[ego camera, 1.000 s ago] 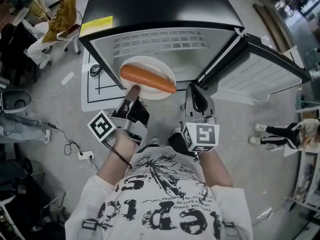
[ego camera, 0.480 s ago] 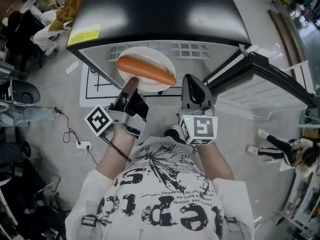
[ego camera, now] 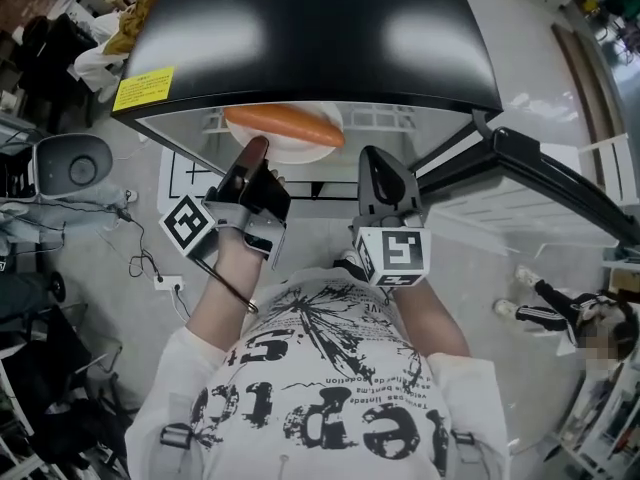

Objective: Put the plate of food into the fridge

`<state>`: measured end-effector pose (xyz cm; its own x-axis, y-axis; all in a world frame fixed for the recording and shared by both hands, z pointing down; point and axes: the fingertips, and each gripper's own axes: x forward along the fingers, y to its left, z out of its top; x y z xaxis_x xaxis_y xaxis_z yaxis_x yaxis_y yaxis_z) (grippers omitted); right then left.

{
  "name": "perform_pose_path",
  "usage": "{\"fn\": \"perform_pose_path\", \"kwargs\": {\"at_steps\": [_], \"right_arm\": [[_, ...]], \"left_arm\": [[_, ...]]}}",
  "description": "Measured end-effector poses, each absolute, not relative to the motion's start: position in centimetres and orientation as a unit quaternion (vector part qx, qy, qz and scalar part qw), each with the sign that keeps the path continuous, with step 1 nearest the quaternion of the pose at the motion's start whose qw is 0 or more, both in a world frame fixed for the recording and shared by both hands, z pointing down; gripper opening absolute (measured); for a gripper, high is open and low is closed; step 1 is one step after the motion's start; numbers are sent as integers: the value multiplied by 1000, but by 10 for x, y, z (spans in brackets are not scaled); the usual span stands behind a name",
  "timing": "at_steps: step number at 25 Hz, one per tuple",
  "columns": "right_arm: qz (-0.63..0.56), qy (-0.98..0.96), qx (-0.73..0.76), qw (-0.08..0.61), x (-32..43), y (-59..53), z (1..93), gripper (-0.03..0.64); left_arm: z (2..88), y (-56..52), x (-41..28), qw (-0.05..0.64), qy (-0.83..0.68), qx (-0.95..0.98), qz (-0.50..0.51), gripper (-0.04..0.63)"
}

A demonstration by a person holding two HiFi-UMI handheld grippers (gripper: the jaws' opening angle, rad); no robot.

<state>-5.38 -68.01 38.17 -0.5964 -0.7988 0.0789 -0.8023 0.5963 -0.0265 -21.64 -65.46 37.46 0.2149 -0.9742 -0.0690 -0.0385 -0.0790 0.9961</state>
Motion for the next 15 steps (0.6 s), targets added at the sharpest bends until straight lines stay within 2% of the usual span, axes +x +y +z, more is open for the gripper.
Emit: {"fn": "perform_pose_path", "kwargs": {"at_steps": [15], "right_arm": [[95,-910,403,38,-50,-699,413,0]], "left_arm": [[381,-679,-210,503,-498,526,-471,24]]}}
